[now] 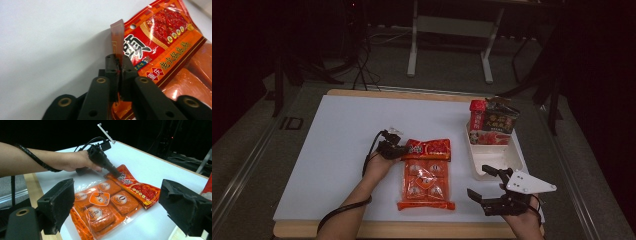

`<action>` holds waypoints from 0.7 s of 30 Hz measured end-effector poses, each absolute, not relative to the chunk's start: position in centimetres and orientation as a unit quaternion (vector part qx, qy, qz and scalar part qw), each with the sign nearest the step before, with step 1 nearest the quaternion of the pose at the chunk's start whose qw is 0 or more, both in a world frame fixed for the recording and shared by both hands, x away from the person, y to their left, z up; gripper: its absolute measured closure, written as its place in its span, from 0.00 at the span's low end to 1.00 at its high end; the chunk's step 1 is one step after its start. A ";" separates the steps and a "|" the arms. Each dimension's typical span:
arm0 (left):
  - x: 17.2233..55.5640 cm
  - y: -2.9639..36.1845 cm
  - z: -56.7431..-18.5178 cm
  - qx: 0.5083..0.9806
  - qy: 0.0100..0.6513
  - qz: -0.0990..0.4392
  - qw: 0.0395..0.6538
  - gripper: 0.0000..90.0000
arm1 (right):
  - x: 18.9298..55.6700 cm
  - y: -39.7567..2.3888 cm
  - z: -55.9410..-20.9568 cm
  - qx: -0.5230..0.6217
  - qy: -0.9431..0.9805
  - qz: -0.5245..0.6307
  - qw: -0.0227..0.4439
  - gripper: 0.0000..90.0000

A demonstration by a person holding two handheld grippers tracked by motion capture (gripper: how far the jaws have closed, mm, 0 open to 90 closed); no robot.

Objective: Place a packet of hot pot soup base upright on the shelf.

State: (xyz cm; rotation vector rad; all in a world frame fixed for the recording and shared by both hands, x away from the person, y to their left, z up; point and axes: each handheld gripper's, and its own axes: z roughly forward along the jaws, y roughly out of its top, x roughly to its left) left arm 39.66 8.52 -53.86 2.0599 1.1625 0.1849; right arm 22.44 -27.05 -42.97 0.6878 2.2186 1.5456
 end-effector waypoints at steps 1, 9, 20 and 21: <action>39.6 8.3 -53.7 0.808 0.453 0.079 0.369 0.99 | 22.5 -27.1 -43.0 0.243 0.783 0.546 0.174 0.15; 38.5 8.3 -51.6 0.806 0.437 0.104 0.385 1.00 | 22.4 -26.9 -43.0 0.243 0.785 0.544 0.171 0.15; 36.0 9.6 -48.2 0.792 0.409 0.113 0.439 1.00 | 22.6 -27.2 -42.7 0.252 0.778 0.550 0.173 0.15; 35.7 9.7 -47.9 0.791 0.404 0.116 0.445 1.00 | 22.6 -27.3 -42.7 0.252 0.777 0.550 0.173 0.15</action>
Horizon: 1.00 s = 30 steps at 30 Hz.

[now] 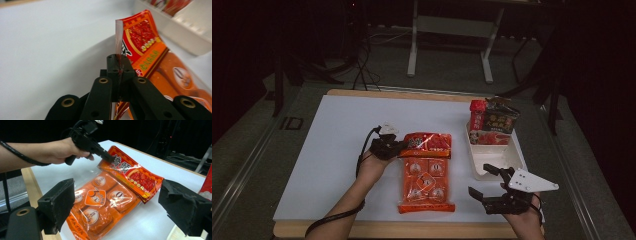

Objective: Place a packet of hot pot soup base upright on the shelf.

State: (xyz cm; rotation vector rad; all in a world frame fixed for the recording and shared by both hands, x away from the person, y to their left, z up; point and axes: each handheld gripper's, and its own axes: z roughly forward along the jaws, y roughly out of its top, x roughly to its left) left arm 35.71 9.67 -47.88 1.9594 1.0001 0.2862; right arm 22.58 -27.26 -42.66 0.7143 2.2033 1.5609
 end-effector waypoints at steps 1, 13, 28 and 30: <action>35.4 9.7 -47.5 0.789 0.402 0.117 0.450 1.00 | 22.6 -27.3 -42.6 0.252 0.776 0.552 0.172 0.15; 32.6 9.7 -43.8 0.782 0.356 0.122 0.496 1.00 | 22.7 -27.8 -42.2 0.261 0.769 0.556 0.180 0.15; 28.8 8.2 -40.2 0.778 0.274 0.119 0.553 1.00 | 24.5 -28.3 -41.1 0.285 0.756 0.564 0.173 0.20; 28.4 8.0 -40.0 0.777 0.266 0.118 0.558 1.00 | 25.0 -28.2 -41.1 0.290 0.757 0.560 0.170 0.20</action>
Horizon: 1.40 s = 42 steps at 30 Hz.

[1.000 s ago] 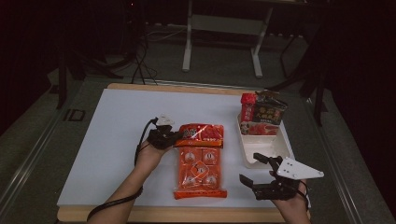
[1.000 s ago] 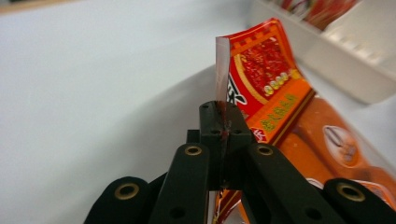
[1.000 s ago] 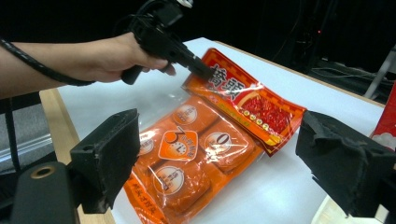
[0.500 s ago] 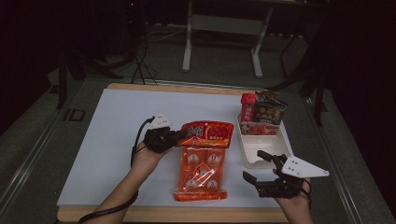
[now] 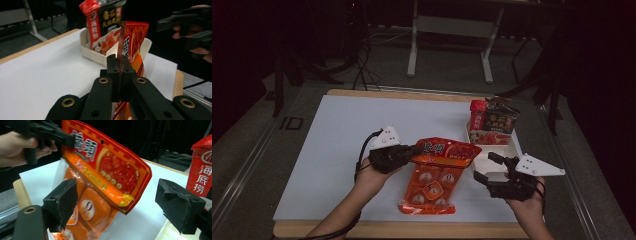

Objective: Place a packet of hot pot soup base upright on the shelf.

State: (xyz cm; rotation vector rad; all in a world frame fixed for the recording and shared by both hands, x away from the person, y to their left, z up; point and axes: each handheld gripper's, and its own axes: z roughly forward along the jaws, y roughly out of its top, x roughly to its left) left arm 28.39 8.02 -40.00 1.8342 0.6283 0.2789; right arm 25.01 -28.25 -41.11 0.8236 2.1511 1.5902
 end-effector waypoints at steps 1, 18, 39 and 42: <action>28.2 7.9 -39.9 0.778 0.260 0.117 0.560 1.00 | 25.3 -28.2 -41.1 0.291 0.757 0.561 0.168 0.21; 26.1 6.6 -38.8 0.772 0.205 0.097 0.594 1.00 | 27.3 -28.3 -42.9 0.267 0.778 0.561 0.098 0.61; 25.6 8.3 -37.6 0.749 0.210 0.089 0.622 1.00 | 25.1 -27.7 -39.2 0.192 0.795 0.567 0.092 1.00; 25.5 8.7 -37.1 0.741 0.206 0.086 0.634 1.00 | 24.8 -27.5 -37.9 0.180 0.793 0.574 0.094 1.00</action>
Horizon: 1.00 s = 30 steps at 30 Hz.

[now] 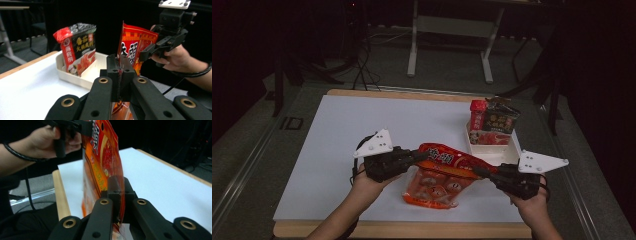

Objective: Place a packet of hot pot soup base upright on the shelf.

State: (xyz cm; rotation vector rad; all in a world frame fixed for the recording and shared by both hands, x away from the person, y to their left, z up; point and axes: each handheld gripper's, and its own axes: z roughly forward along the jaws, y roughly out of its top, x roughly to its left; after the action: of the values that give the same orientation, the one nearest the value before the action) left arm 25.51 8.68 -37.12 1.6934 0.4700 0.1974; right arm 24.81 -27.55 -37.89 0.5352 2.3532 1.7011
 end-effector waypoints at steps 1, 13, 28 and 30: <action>25.4 8.8 -36.9 0.740 0.202 0.093 0.634 1.00 | 24.8 -27.5 -37.6 0.179 0.791 0.577 0.094 1.00; 25.5 9.5 -36.2 0.707 0.205 0.103 0.669 0.87 | 24.6 -26.7 -32.9 0.171 0.784 0.578 0.153 1.00; 24.7 10.4 -38.6 0.715 0.229 0.115 0.651 0.06 | 25.7 -28.6 -29.6 0.170 0.756 0.601 0.194 1.00; 24.6 10.8 -39.1 0.718 0.237 0.114 0.644 0.05 | 25.9 -29.1 -29.0 0.173 0.750 0.605 0.203 1.00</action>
State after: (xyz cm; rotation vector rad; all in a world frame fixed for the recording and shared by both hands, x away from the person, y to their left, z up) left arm 24.62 10.80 -39.15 1.6359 0.5392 0.2596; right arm 25.94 -29.12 -29.00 0.4818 2.0939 1.6881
